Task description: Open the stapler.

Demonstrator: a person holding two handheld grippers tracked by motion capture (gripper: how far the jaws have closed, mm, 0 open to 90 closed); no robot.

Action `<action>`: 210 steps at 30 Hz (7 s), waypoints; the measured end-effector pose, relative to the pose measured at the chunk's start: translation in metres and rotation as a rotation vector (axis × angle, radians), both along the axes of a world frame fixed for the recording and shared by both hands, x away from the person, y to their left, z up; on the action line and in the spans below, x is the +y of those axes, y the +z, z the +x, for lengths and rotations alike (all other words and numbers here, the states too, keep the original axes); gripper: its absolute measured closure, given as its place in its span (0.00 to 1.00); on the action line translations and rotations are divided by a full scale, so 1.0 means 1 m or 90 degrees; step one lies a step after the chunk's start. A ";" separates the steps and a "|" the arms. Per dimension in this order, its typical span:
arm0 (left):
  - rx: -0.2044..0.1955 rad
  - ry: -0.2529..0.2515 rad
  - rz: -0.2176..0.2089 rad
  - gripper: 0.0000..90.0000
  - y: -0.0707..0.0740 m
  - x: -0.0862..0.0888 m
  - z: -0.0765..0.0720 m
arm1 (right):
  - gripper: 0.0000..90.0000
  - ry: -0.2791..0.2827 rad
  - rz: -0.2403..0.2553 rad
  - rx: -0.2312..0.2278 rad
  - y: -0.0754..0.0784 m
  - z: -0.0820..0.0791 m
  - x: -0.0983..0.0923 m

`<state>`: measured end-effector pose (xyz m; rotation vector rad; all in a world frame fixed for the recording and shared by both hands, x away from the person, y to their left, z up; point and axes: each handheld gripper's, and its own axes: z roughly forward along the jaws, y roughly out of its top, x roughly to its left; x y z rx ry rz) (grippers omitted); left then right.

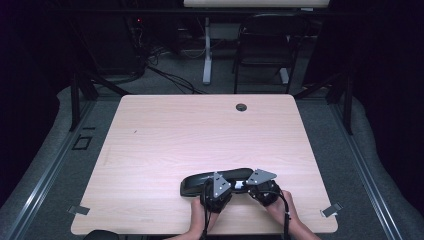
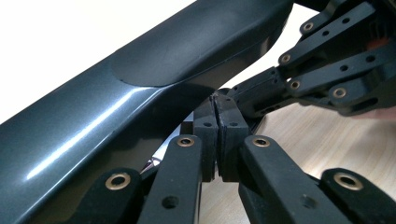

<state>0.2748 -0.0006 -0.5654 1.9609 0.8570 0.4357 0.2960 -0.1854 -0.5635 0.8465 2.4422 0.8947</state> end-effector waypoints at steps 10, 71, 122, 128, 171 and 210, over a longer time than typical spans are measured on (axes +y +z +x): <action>-0.007 -0.003 -0.006 0.99 -0.001 -0.003 0.000 | 1.00 0.005 0.025 -0.001 -0.003 0.000 -0.002; -0.057 0.033 -0.062 1.00 0.023 0.008 0.003 | 1.00 -0.001 0.048 0.019 -0.002 0.002 0.000; -0.091 0.059 -0.111 1.00 0.053 0.038 -0.001 | 1.00 -0.009 0.064 0.048 -0.001 0.005 -0.003; -0.090 0.062 -0.115 1.00 0.055 0.042 -0.001 | 1.00 -0.011 0.069 0.050 -0.002 0.005 -0.003; -0.047 0.062 -0.127 1.00 0.068 0.056 -0.002 | 1.00 -0.011 0.067 0.051 -0.001 0.005 -0.003; -0.035 0.081 -0.145 1.00 0.072 0.062 -0.007 | 1.00 -0.012 0.062 0.049 -0.001 0.005 -0.002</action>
